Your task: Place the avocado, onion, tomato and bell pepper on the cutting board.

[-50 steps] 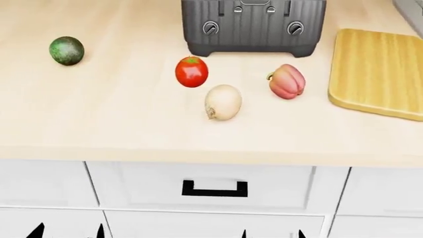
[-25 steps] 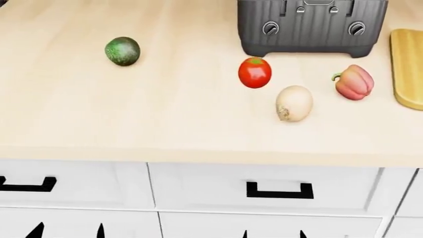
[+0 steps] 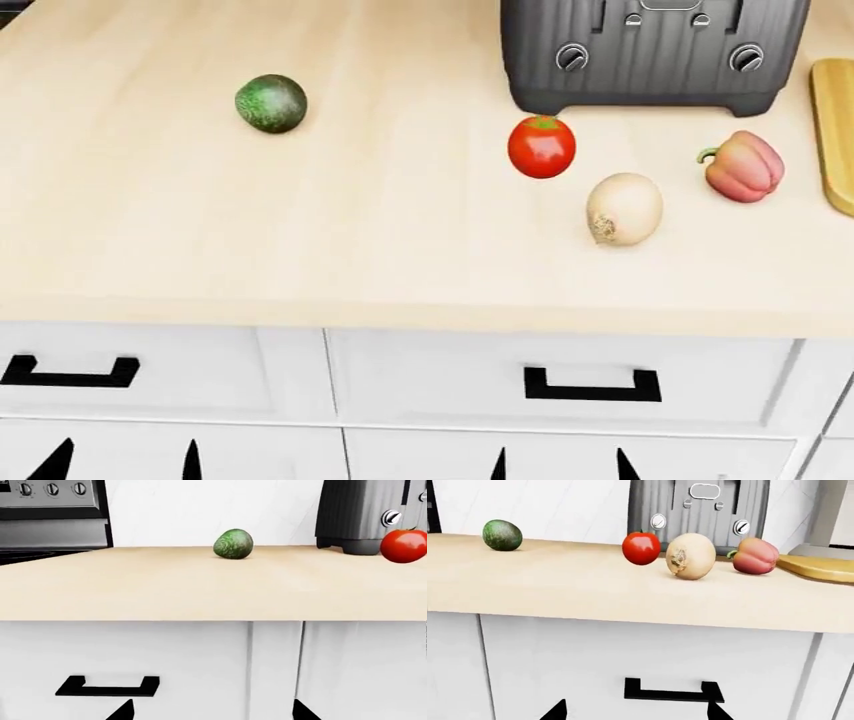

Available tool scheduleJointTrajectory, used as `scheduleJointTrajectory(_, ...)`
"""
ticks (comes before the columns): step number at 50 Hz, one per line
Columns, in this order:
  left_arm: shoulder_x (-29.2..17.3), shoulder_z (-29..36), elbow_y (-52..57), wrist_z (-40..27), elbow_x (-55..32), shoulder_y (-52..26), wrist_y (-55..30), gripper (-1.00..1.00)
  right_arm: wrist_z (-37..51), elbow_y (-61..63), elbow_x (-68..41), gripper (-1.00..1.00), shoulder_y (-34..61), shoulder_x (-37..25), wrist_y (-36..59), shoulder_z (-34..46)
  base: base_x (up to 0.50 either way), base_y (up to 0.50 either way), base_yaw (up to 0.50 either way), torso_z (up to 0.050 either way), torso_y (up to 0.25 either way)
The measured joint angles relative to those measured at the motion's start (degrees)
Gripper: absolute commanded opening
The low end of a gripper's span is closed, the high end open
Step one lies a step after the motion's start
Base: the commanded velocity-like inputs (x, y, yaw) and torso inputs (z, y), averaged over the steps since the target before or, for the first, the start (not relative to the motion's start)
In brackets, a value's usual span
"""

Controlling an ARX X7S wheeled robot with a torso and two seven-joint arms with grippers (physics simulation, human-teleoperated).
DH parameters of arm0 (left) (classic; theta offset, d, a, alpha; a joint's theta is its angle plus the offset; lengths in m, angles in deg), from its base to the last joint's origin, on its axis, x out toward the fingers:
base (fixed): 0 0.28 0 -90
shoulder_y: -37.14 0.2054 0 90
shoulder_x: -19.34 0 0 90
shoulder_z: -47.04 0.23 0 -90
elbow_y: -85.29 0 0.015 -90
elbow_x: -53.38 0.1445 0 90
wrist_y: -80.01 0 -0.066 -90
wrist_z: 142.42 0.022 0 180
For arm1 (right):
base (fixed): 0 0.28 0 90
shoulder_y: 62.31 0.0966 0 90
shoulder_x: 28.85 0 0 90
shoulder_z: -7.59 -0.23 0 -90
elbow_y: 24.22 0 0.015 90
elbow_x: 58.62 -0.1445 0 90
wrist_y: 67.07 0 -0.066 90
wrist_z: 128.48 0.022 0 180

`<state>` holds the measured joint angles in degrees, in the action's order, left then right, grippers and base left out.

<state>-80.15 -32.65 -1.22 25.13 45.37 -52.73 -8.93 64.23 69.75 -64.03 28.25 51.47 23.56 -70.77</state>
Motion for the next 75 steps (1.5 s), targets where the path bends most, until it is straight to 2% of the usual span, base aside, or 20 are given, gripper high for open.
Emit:
scheduleJointTrajectory(12,-1.3,-0.5,7.5,-1.3,-0.5,-1.4,-4.1,1.00,2.3,11.1,4.6,1.00,2.8,-2.5,9.6,0.5,0.00,0.00,0.00,0.000,0.000)
scheduleJointTrajectory(22,-3.4,-2.3,17.4,-2.2,-3.7,-3.8,-11.4,1.00,2.4,20.2,7.8,1.00,7.6,-4.5,20.4,0.7,0.00,0.00,0.00,0.000,0.000)
scheduleJointTrajectory(44,-9.4,-7.4,34.9,-3.5,-11.3,-11.8,-26.2,1.00,-2.0,36.6,8.1,1.00,22.2,-6.0,47.1,0.1,0.00,0.00,0.00,0.000,0.000)
scheduleJointTrajectory(63,-13.9,-11.5,38.3,-4.7,-22.6,-28.6,-43.9,1.00,-9.6,41.6,2.9,1.00,39.7,-7.7,66.6,-4.9,0.00,0.00,0.00,0.000,0.000)
scheduleJointTrajectory(75,-17.4,-12.4,37.9,-6.0,-27.5,-42.4,-54.8,1.00,-14.3,38.9,-0.1,1.00,53.6,-9.3,76.9,-8.2,0.00,0.00,0.00,0.000,0.000)
